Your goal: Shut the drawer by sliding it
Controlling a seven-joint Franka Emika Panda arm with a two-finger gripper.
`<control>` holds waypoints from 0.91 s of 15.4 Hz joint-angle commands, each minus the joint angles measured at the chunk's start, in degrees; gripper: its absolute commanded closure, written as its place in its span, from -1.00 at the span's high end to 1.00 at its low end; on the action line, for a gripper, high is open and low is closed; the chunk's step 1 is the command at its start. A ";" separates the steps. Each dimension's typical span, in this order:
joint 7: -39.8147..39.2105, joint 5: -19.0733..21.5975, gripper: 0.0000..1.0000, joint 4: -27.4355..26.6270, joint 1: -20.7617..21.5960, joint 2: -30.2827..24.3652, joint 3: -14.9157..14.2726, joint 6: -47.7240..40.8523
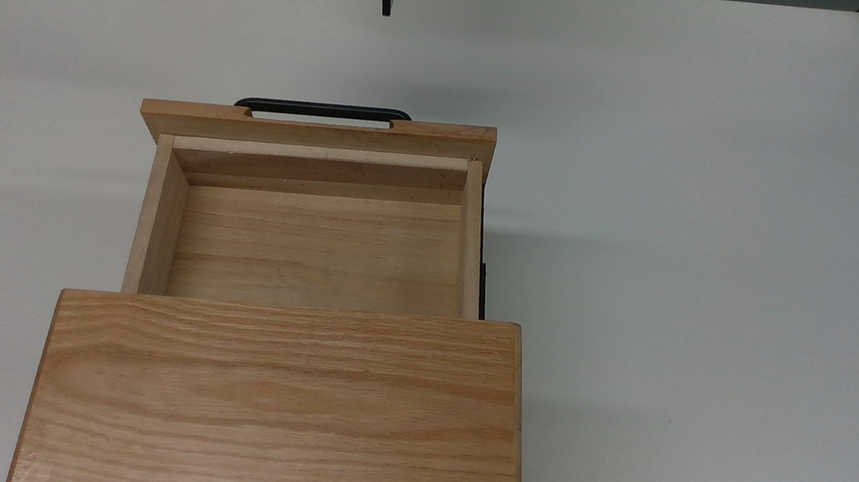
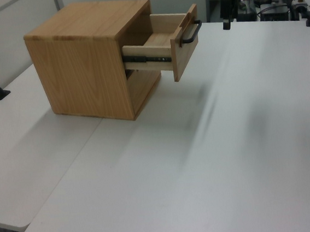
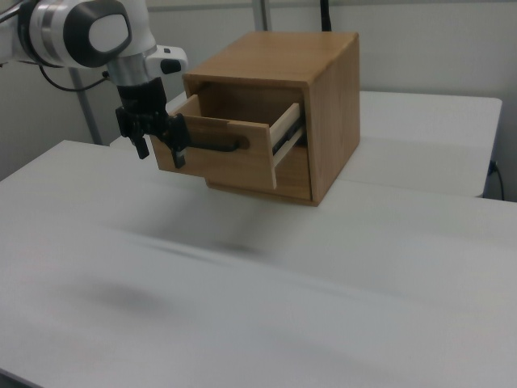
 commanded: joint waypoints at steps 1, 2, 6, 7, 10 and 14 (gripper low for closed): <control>-1.53 0.52 1.00 1.60 0.40 1.39 -0.29 0.22; -1.63 0.51 1.00 1.60 0.40 1.40 -0.29 0.22; -2.94 0.42 1.00 1.60 0.23 1.31 -0.29 -0.31; -3.56 0.25 1.00 1.60 0.49 1.31 -0.11 -0.40; -3.12 0.33 1.00 1.60 0.49 1.31 -0.11 -0.48; -4.09 0.25 0.30 1.51 0.40 1.48 -0.11 -0.84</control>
